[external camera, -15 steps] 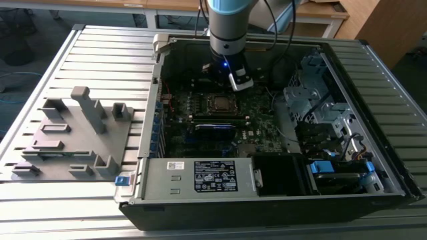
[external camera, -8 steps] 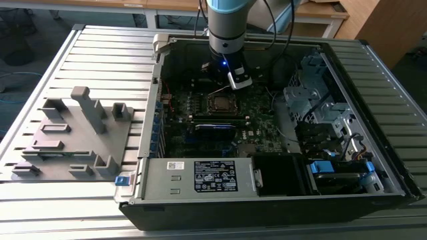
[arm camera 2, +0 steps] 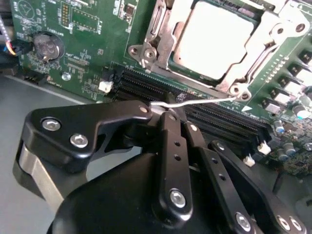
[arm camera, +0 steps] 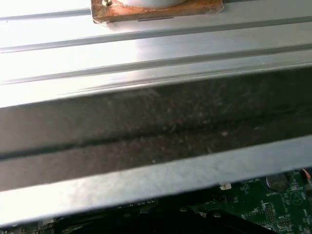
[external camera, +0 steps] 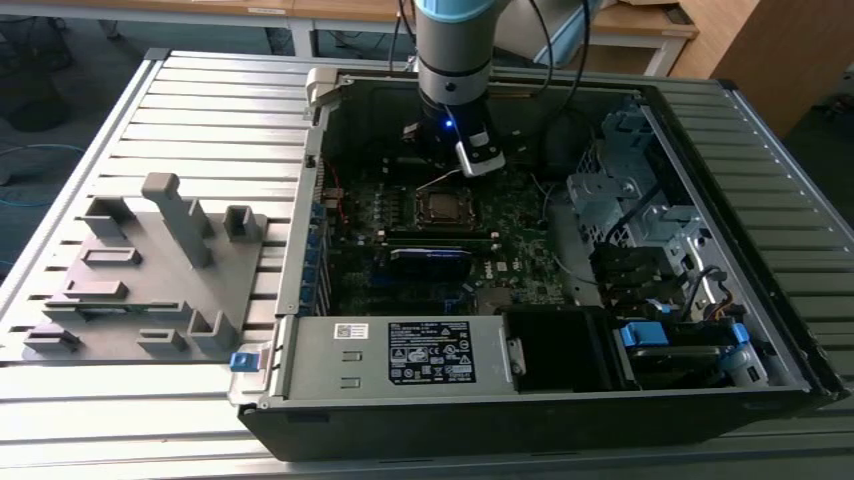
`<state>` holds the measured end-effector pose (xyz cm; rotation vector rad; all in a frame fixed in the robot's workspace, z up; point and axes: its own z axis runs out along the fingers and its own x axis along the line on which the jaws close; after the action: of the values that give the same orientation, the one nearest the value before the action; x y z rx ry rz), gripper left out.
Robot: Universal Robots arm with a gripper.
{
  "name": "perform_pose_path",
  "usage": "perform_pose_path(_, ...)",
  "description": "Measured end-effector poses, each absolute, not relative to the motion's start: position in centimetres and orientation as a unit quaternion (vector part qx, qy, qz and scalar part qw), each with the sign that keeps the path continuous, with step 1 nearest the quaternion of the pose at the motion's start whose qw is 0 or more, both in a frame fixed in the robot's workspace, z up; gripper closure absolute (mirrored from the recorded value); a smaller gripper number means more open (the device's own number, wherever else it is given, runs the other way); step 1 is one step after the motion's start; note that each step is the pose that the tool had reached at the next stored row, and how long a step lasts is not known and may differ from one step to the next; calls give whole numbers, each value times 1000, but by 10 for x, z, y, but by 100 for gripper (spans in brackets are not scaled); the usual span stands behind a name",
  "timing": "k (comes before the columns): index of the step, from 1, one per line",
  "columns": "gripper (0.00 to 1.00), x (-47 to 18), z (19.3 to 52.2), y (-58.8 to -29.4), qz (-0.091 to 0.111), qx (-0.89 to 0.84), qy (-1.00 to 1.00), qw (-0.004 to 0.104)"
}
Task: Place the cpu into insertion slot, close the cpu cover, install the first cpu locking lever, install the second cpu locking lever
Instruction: 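Install the first cpu locking lever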
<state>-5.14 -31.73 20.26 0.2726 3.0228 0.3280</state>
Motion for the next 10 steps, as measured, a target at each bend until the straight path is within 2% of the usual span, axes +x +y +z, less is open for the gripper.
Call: perform_pose_path(10, 90, -51, 227, -317, 107, 89, 989, 44)
